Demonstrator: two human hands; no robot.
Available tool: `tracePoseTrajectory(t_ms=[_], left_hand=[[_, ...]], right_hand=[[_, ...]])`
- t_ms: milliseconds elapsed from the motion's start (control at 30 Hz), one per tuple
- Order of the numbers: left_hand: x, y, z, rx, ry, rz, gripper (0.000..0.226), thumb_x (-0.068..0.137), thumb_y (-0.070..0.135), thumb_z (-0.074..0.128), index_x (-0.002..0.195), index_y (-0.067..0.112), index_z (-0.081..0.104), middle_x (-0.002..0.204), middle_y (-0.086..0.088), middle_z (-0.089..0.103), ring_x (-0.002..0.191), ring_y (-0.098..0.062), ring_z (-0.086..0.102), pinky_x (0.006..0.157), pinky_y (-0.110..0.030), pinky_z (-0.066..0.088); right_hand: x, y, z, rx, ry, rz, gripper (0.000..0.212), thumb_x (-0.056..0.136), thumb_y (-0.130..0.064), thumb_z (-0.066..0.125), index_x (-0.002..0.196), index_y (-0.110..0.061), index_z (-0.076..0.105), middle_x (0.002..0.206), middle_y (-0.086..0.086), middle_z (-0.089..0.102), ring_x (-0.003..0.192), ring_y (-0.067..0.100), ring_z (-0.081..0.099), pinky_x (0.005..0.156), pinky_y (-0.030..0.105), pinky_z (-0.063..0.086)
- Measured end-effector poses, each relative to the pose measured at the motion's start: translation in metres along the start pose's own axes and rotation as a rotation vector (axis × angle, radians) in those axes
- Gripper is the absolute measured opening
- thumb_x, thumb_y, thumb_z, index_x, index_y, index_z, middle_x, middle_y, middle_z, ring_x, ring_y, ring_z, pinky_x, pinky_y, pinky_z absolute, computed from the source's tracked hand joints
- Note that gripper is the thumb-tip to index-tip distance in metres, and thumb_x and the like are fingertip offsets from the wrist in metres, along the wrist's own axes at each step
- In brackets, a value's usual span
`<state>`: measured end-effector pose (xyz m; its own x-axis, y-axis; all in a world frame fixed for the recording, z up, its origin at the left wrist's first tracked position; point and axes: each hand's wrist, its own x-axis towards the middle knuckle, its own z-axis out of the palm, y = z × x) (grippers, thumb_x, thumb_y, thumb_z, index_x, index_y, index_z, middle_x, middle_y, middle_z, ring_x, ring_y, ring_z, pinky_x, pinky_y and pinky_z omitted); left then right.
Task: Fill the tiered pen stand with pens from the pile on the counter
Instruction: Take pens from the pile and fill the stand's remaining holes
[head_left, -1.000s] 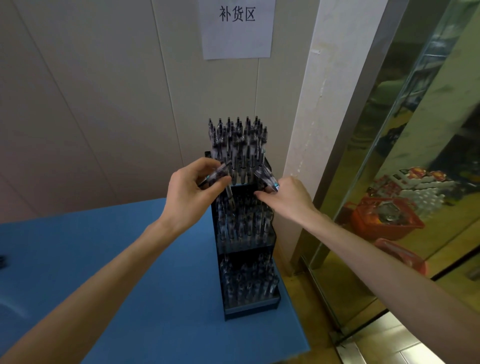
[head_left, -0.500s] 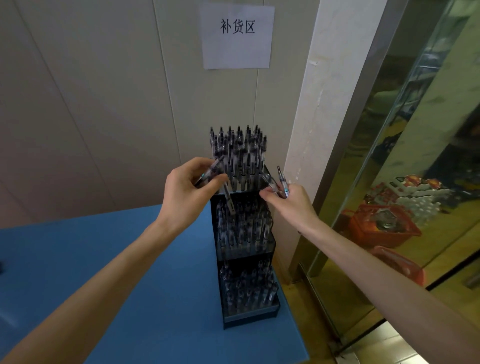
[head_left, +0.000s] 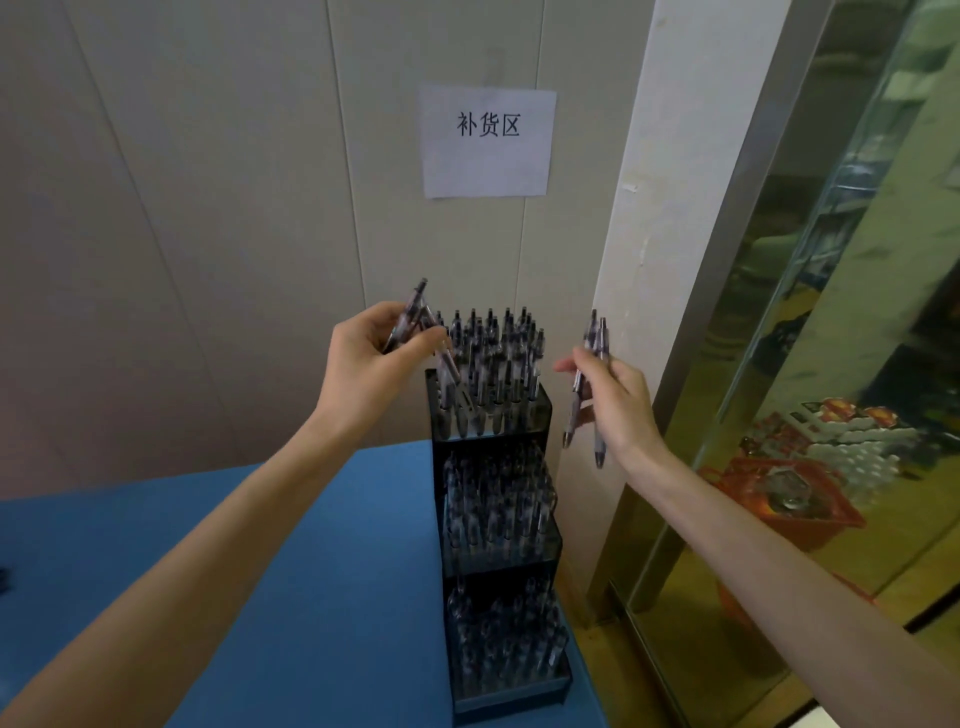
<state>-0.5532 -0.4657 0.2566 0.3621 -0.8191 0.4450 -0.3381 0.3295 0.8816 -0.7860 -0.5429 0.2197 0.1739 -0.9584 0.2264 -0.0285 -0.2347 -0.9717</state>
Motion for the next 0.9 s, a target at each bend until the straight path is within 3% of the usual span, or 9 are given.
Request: tracePoseTrajectory(t_ms=[100, 167, 300, 467, 633, 767, 900], left_hand=[[0.011, 0.009, -0.004, 0.008, 0.012, 0.02, 0.008, 0.09, 0.019, 0.075, 0.094, 0.012, 0.074, 0.082, -0.003, 0.073, 0.054, 0.001, 0.05, 0.059, -0.02, 0.039], [0.017, 0.016, -0.006, 0.008, 0.029, 0.037, 0.011, 0.091, 0.017, 0.074, 0.098, 0.008, 0.073, 0.086, -0.005, 0.076, 0.054, 0.004, 0.053, 0.058, -0.013, 0.04], [0.027, 0.025, -0.012, 0.025, 0.022, 0.057, 0.015, 0.092, 0.017, 0.073, 0.104, 0.008, 0.072, 0.091, -0.006, 0.078, 0.055, 0.005, 0.057, 0.059, -0.008, 0.041], [0.038, 0.033, -0.016, 0.013, 0.073, 0.105, 0.016, 0.092, 0.015, 0.074, 0.103, 0.004, 0.071, 0.092, -0.008, 0.078, 0.055, 0.005, 0.059, 0.058, -0.007, 0.041], [0.049, 0.039, -0.016, 0.028, 0.105, 0.134, 0.015, 0.091, 0.017, 0.074, 0.101, 0.005, 0.072, 0.09, -0.006, 0.078, 0.054, 0.006, 0.057, 0.057, -0.008, 0.04], [0.055, 0.04, -0.014, 0.047, 0.101, 0.151, 0.014, 0.09, 0.02, 0.075, 0.1, 0.01, 0.072, 0.09, -0.003, 0.078, 0.056, 0.004, 0.058, 0.057, -0.01, 0.04], [0.059, 0.038, -0.013, 0.088, 0.072, 0.161, 0.016, 0.089, 0.027, 0.077, 0.101, 0.018, 0.073, 0.09, 0.001, 0.078, 0.062, -0.004, 0.06, 0.061, -0.019, 0.044]], right_hand=[[0.014, -0.012, -0.005, 0.025, 0.046, 0.103, 0.03, 0.103, -0.038, 0.056, 0.106, -0.015, 0.076, 0.089, -0.002, 0.055, 0.076, 0.012, 0.054, 0.066, 0.024, 0.048], [0.021, -0.02, -0.01, 0.076, 0.02, 0.128, 0.026, 0.101, -0.034, 0.06, 0.106, -0.013, 0.075, 0.077, -0.004, 0.05, 0.063, 0.008, 0.047, 0.053, 0.019, 0.04], [0.029, -0.035, -0.013, 0.032, 0.035, 0.041, 0.017, 0.098, -0.024, 0.067, 0.089, -0.01, 0.064, 0.067, -0.002, 0.049, 0.045, 0.003, 0.039, 0.04, 0.017, 0.03], [0.037, -0.055, -0.016, 0.055, 0.053, -0.087, 0.01, 0.098, -0.019, 0.064, 0.103, -0.01, 0.063, 0.079, 0.008, 0.063, 0.047, 0.007, 0.04, 0.041, 0.018, 0.031], [0.051, -0.069, -0.009, 0.06, 0.108, -0.202, 0.028, 0.105, -0.028, 0.052, 0.108, -0.002, 0.062, 0.087, 0.014, 0.071, 0.051, 0.012, 0.039, 0.044, 0.018, 0.033], [0.071, -0.072, -0.005, -0.107, 0.085, -0.27, 0.036, 0.102, -0.037, 0.057, 0.098, -0.003, 0.069, 0.062, 0.002, 0.047, 0.052, 0.012, 0.036, 0.051, 0.028, 0.031], [0.082, -0.071, 0.0, -0.347, -0.024, -0.349, 0.017, 0.099, -0.032, 0.063, 0.099, -0.017, 0.071, 0.079, -0.01, 0.065, 0.066, 0.001, 0.056, 0.074, 0.032, 0.047]])
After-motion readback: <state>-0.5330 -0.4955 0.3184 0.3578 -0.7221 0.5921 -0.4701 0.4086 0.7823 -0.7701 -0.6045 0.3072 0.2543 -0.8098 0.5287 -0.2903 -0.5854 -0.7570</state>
